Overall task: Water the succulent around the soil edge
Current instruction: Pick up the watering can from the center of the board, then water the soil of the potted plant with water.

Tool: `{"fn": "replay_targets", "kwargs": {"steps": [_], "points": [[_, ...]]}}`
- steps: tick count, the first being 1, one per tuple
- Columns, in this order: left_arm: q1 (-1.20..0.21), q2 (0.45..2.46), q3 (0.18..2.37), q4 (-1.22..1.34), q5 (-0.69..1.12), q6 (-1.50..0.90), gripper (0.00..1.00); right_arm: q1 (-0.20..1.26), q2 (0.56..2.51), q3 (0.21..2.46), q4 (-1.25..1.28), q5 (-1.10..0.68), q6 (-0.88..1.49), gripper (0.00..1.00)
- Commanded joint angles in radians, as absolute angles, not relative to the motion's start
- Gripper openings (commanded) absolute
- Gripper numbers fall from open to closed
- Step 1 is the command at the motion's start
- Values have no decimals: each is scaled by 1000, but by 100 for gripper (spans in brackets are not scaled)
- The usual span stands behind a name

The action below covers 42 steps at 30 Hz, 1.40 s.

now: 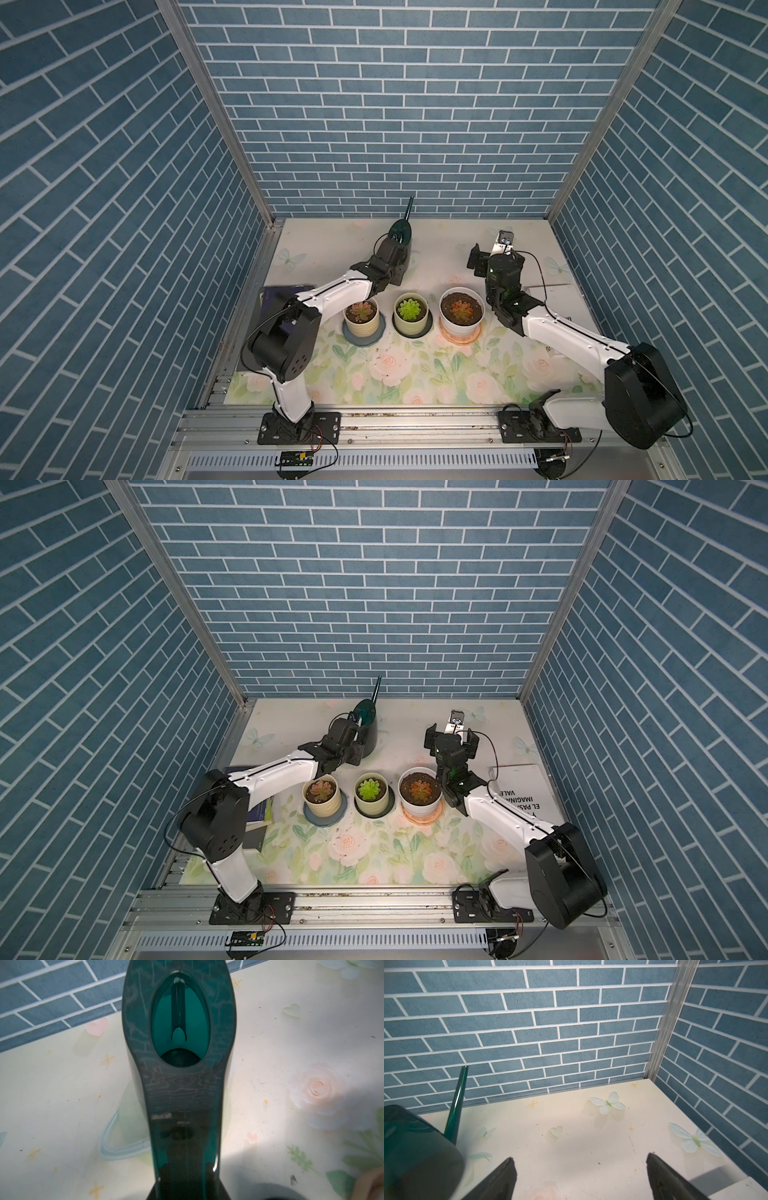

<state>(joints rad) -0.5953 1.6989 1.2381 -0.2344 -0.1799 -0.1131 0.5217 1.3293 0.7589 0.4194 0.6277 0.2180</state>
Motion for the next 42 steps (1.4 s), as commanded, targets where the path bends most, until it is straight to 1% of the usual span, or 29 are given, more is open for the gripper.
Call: {"fn": "replay_targets", "kwargs": {"steps": [1,4,9,11,14,18,19,23,25,29,33,37,40,42], "points": [[-589,1569,1299,-373,-117,0,0,493,1316,741,422,602,171,99],[-591,1458,1319,-470,-93,70,0,461,1310,738,419,585,152,99],[-605,1306,1353,-655,-151,229,0,388,1277,724,410,557,131,99],[-609,1287,1403,-775,-164,294,0,361,1261,713,412,541,129,99],[-608,1305,1532,-953,-126,367,0,306,1239,703,415,503,131,100],[-608,1352,1695,-1094,-20,404,0,265,1222,712,407,470,132,99],[-609,1354,1697,-1105,-44,402,0,261,1217,715,402,467,129,99],[-634,1362,1601,-1151,-298,414,0,241,1207,738,376,468,107,99],[-669,1345,1582,-1156,-349,426,0,232,1200,741,374,471,97,99],[-730,1314,1660,-1194,-460,449,0,215,1190,745,374,476,82,99],[-812,1293,1709,-1229,-481,499,0,201,1196,752,369,476,73,99],[-844,1282,1744,-1247,-471,545,0,194,1198,753,370,470,70,100],[-882,1268,1730,-1272,-521,580,0,193,1193,759,361,468,63,99],[-905,1267,1764,-1278,-513,605,0,192,1185,759,359,473,54,99]]}}
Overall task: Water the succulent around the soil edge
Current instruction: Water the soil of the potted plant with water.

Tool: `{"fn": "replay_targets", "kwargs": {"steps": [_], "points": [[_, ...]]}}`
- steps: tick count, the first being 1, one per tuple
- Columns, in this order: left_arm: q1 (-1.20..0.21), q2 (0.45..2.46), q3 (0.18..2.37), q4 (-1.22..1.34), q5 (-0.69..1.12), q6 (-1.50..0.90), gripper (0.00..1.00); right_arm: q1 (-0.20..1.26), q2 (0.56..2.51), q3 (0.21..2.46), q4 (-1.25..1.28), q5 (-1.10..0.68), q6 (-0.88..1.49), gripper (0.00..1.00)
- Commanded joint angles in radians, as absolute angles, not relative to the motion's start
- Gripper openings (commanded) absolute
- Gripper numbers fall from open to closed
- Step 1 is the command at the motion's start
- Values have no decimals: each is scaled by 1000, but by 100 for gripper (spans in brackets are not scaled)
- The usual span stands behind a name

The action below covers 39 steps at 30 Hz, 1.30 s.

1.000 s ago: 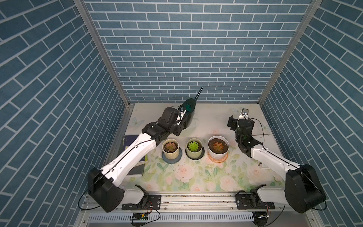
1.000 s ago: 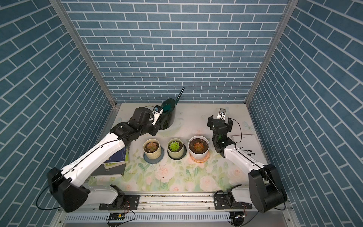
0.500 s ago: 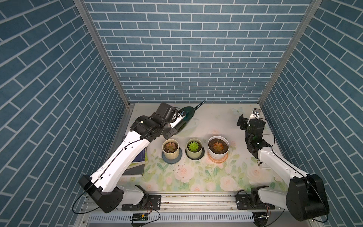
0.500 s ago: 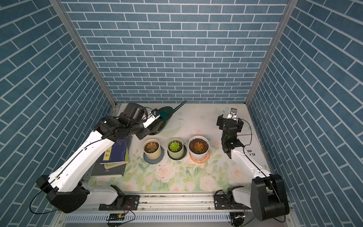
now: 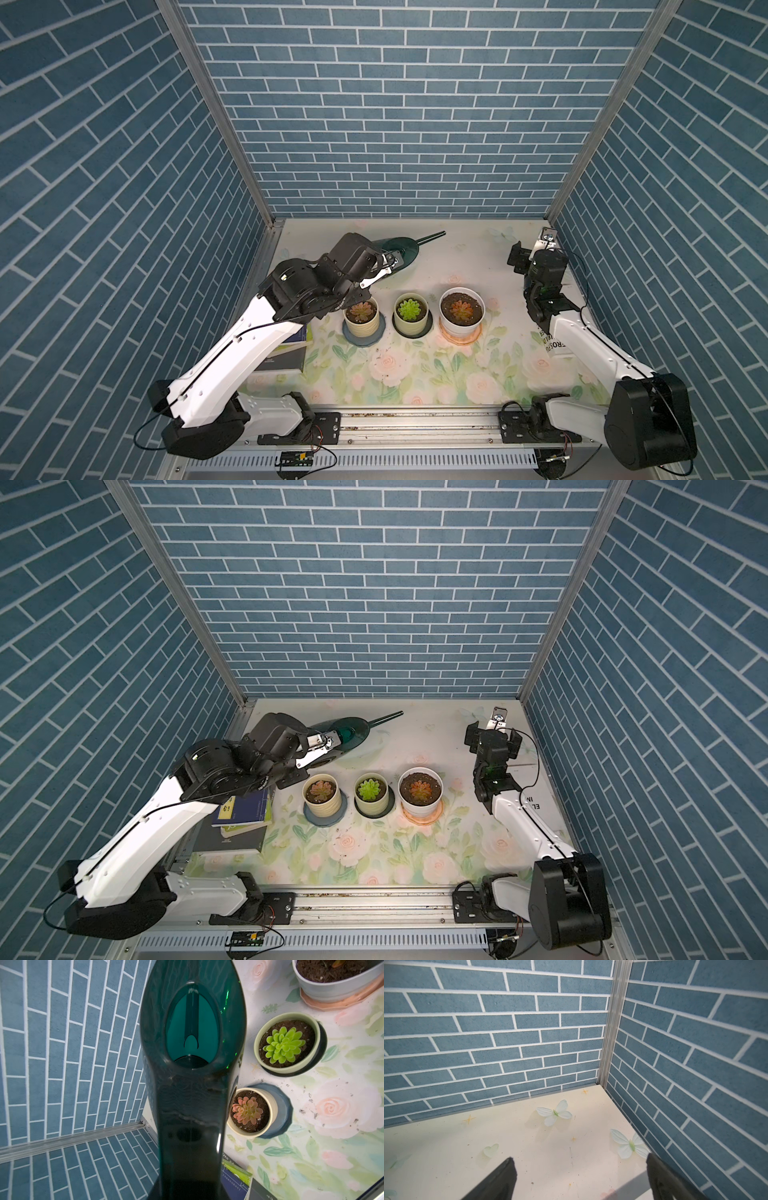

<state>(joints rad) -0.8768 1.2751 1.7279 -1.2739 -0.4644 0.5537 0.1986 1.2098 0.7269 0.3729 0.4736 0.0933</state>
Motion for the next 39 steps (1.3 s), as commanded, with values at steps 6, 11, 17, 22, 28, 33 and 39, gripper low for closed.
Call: {"fn": "replay_targets", "kwargs": {"steps": [6,11,17,22,28,33,39], "points": [[-1008,1314,1845,-1294,-510,683,0,189,1176,756,362,492,26,100],[-1049,1319,1816,-1270,-581,735,0,185,1192,767,351,494,7,99],[-1049,1250,1677,-1173,-696,835,0,183,1216,797,318,486,0,99],[-1052,1222,1625,-1170,-707,842,0,184,1219,806,311,484,-4,99],[-1083,1211,1588,-1173,-693,846,0,183,1238,833,289,497,-26,99],[-1112,1213,1592,-1161,-694,853,0,183,1247,827,294,499,-33,99],[-1145,1229,1573,-1127,-663,880,0,183,1256,828,293,493,-35,99]]}}
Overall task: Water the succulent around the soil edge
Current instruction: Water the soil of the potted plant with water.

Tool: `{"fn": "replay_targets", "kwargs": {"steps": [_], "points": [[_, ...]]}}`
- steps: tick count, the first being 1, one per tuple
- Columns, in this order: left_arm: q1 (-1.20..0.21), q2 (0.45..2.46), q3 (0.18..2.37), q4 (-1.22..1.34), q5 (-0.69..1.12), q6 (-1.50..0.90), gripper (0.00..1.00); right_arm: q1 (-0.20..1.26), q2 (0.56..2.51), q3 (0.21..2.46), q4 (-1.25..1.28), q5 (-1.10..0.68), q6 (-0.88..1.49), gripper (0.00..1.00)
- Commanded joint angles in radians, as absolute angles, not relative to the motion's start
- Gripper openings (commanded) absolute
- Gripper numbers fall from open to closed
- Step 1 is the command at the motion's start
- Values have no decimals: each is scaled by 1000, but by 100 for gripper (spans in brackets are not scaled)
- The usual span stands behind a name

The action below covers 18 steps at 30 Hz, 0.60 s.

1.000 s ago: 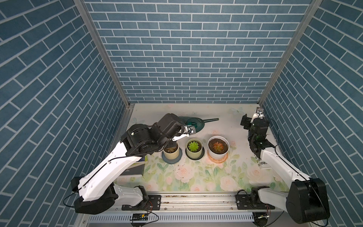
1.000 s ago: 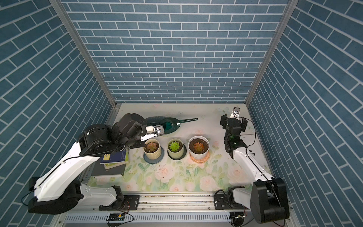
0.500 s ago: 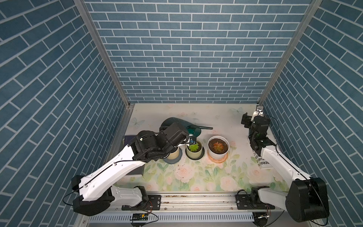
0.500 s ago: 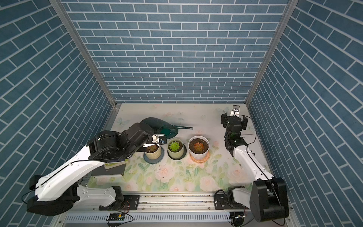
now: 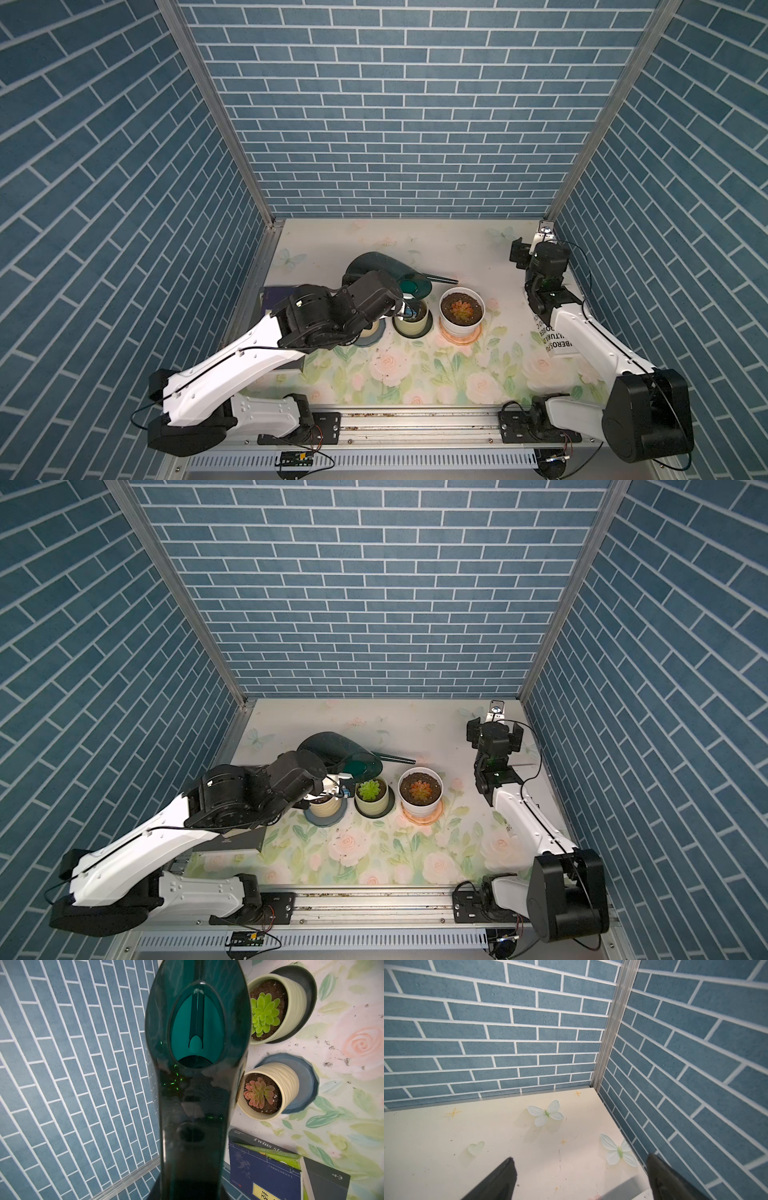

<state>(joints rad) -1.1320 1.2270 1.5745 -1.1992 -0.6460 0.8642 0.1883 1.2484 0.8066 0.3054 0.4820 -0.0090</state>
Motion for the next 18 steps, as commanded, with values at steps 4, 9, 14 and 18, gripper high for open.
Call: {"fn": "replay_targets", "kwargs": {"steps": [4,9,14,18], "points": [[-1190,1227,1575,-1095,-608,887,0,183,1256,824,295,493,-38,100],[-1223,1227,1555,-1110,-598,863,0,183,1256,825,296,491,-41,99],[-1260,1222,1549,-1167,-623,781,0,183,1254,824,296,492,-46,100],[-1266,1216,1543,-1198,-667,744,0,182,1257,824,298,494,-50,99]]}}
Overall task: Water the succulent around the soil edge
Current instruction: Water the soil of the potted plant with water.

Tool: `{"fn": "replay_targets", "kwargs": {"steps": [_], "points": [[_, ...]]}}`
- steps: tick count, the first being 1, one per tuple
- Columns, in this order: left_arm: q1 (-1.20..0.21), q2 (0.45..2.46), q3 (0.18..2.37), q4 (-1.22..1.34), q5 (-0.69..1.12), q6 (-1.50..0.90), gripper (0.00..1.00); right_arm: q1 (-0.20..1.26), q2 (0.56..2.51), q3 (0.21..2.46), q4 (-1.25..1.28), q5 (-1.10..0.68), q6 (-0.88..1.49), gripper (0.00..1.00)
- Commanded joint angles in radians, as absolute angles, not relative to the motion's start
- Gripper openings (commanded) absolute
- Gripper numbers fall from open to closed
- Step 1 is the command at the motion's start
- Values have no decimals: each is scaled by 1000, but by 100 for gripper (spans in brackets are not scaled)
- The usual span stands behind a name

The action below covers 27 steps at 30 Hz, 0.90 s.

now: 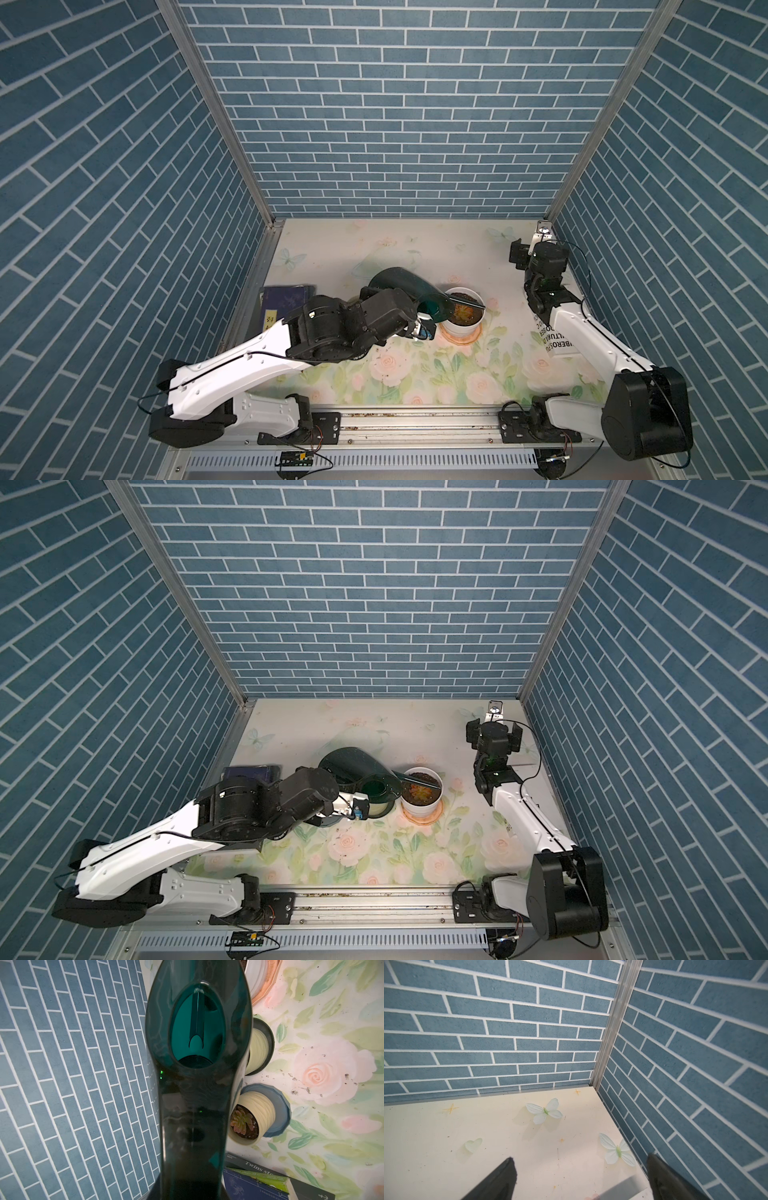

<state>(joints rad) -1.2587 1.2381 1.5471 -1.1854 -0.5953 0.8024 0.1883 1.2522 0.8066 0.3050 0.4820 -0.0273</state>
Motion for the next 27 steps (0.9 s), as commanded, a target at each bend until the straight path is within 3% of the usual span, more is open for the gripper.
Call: {"fn": "replay_targets", "kwargs": {"steps": [1,19,27], "points": [[-1266,1210,1544,-1197,-678,744,0,182,1259,825,297,494,-52,100],[-1184,1100,1473,-1129,-817,803,0,182,1266,830,299,526,-92,99],[-1184,1078,1376,-863,-787,996,0,182,1271,830,302,520,-91,100]]}}
